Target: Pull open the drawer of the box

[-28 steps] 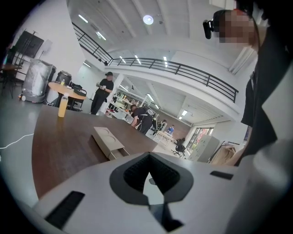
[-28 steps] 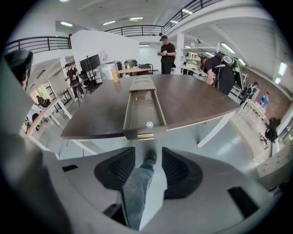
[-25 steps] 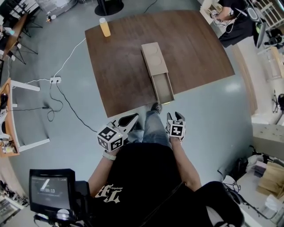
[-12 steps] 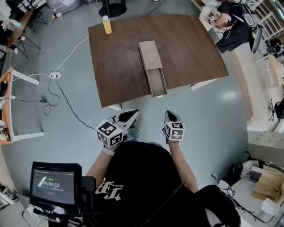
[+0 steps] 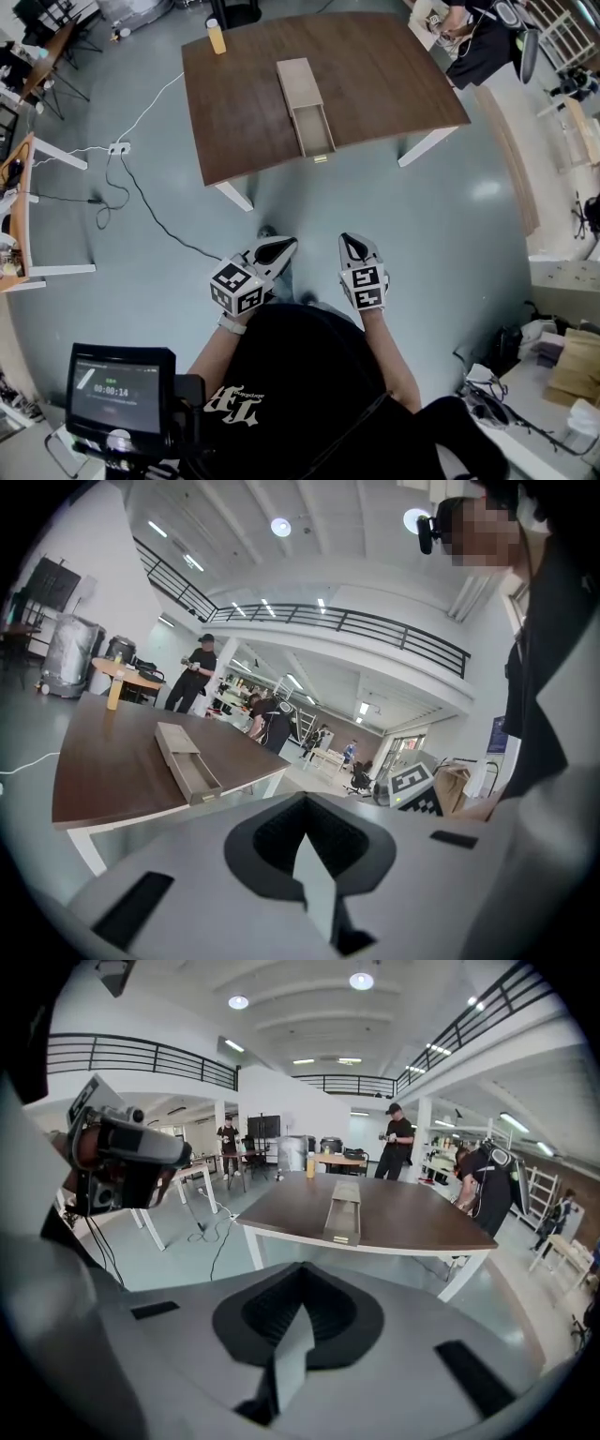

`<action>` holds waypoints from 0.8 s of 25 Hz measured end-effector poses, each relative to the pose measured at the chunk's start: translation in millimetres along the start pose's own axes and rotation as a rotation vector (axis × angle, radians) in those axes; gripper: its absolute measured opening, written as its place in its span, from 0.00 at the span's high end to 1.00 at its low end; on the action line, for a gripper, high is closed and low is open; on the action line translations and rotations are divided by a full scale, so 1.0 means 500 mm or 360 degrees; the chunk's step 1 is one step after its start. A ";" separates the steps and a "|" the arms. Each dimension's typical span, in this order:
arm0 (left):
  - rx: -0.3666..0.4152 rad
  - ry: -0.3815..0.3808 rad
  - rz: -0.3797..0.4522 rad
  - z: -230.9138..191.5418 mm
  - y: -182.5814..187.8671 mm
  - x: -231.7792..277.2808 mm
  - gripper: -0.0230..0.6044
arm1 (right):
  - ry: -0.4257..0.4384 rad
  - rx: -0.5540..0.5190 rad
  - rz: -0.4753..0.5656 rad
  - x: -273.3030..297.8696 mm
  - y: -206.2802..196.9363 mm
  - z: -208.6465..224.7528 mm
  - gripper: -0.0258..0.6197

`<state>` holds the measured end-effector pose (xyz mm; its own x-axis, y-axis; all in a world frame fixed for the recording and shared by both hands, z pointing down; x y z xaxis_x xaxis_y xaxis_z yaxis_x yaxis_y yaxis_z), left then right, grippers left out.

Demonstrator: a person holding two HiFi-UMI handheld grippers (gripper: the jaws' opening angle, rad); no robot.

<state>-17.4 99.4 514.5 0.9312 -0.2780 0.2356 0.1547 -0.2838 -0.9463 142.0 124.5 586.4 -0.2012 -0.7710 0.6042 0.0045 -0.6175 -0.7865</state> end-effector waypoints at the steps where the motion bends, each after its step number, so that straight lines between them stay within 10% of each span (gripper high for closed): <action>1: 0.0005 -0.0003 0.0002 0.026 -0.005 -0.006 0.96 | 0.0008 0.0001 0.0001 -0.022 -0.015 -0.004 0.98; 20: 0.0090 -0.0006 -0.0039 0.304 -0.057 -0.111 0.96 | 0.0260 0.0083 0.0287 -0.313 -0.050 -0.132 0.98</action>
<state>-23.6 262.2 494.8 0.9281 -0.2684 0.2579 0.1955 -0.2382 -0.9513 108.6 271.1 502.9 -0.3480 -0.8369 0.4225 0.1046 -0.4825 -0.8696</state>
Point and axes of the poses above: the fingertips, and each gripper's own axes: x forward along the fingers, z to its right, y out of its top, the point moved 4 cm from there along -x, backward along the fingers, and after that the axes turned 13 degrees about x, right-handed, at the moved point
